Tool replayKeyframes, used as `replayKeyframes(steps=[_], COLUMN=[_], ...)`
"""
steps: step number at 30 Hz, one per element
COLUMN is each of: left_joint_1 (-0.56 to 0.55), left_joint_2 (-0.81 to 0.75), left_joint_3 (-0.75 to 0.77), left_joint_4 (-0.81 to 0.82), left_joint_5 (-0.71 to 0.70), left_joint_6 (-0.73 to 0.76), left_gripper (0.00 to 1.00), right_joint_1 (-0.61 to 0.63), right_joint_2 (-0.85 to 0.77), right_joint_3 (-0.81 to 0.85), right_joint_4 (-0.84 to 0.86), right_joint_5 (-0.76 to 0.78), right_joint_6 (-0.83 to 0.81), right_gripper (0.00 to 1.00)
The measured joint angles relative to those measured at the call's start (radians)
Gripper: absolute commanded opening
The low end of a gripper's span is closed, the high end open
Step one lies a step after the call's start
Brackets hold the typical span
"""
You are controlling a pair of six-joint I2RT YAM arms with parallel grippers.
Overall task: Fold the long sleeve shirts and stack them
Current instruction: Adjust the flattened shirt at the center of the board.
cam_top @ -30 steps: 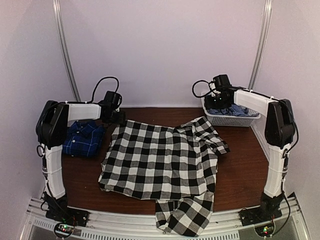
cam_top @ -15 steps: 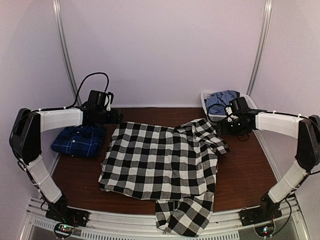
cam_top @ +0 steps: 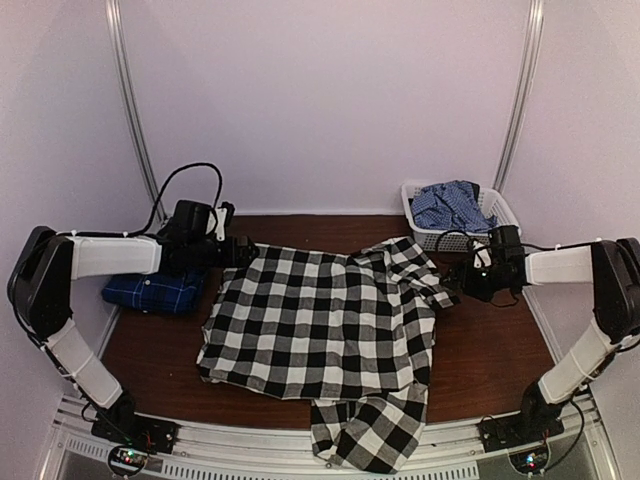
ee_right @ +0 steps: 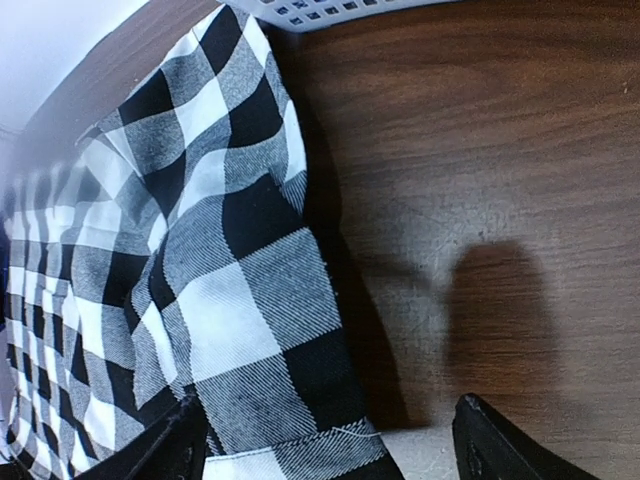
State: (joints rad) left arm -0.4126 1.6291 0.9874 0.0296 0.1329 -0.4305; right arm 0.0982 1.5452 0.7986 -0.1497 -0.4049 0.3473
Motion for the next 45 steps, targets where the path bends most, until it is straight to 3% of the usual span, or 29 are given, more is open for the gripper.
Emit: replayKeyframes(steps=[7, 14, 20, 34, 45], left_joint_1=[-0.011, -0.017, -0.017, -0.021, -0.028], left_joint_2=[0.0, 0.0, 0.002, 0.015, 0.022], left_joint_3=[-0.002, -0.002, -0.002, -0.002, -0.031], left_joint_4=[0.029, 0.03, 0.03, 0.029, 0.031], left_joint_5=[0.03, 0.04, 0.044, 0.044, 0.043], left_joint_6=[-0.007, -0.008, -0.01, -0.01, -0.01], left_gripper=[0.89, 0.89, 0.89, 0.89, 0.89], right_joint_1=[-0.079, -0.083, -0.083, -0.083, -0.083], right_joint_2=[0.05, 0.075, 0.077, -0.116, -0.165], right_joint_3=[-0.098, -0.133, -0.157, -0.152, 0.026], right_joint_4=[0.137, 0.233, 0.288, 0.182, 0.031], right_joint_5=[-0.211, -0.323, -0.378, -0.346, -0.309], right_joint_6=[0.028, 0.052, 0.076, 0.052, 0.03], right_gripper=[0.78, 0.64, 0.38, 0.01, 0.0])
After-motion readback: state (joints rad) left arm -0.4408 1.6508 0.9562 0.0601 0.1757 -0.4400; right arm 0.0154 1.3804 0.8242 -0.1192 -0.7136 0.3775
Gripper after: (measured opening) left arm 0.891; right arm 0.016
